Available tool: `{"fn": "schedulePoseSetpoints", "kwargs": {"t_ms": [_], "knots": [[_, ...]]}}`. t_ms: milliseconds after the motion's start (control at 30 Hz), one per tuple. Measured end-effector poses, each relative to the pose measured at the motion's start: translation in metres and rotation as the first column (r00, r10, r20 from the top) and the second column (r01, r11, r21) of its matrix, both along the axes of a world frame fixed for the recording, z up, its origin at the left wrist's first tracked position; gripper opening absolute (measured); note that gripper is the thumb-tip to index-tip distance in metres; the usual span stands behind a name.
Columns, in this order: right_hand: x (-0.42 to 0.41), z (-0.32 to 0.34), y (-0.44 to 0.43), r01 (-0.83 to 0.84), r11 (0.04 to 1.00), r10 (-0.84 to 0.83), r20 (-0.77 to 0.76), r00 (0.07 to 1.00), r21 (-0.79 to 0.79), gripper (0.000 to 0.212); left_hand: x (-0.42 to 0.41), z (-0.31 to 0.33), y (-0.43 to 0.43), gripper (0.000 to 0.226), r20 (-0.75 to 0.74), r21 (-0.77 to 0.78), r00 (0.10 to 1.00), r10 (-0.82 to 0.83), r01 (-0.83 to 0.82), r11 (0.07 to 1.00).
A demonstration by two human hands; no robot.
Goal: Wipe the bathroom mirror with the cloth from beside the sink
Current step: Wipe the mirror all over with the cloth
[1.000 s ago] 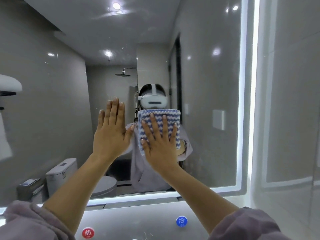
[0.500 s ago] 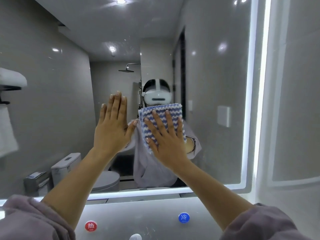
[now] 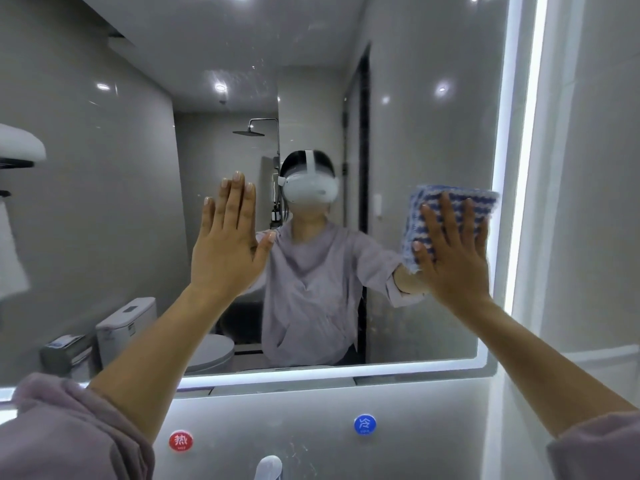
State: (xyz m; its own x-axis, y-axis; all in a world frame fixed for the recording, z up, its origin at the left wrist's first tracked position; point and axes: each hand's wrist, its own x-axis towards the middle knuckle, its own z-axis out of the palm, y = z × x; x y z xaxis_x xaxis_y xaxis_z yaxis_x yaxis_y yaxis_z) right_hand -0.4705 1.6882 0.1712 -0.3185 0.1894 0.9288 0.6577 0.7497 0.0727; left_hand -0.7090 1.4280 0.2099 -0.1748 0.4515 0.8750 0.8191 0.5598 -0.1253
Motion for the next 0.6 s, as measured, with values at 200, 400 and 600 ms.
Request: {"fn": "schedulePoseSetpoints", "kwargs": {"t_ms": [200, 400, 600], "knots": [[0.010, -0.005, 0.014, 0.009, 0.990, -0.028, -0.128, 0.991, -0.144, 0.059, 0.002, 0.000, 0.001, 0.077, 0.007, 0.014, 1.000, -0.014, 0.014, 1.000], [-0.019, -0.014, -0.019, -0.057, 0.976, 0.005, -0.238, 0.971, -0.209, 0.062, 0.001, -0.001, 0.003, 0.076, 0.007, 0.024, 1.000, -0.024, 0.024, 0.999], [-0.076, -0.050, -0.088, -0.128, 0.987, 0.114, -0.137, 0.984, -0.101, 0.068, 0.002, -0.001, 0.004, 0.076, 0.010, 0.023, 1.000, -0.012, 0.012, 1.000]]}}
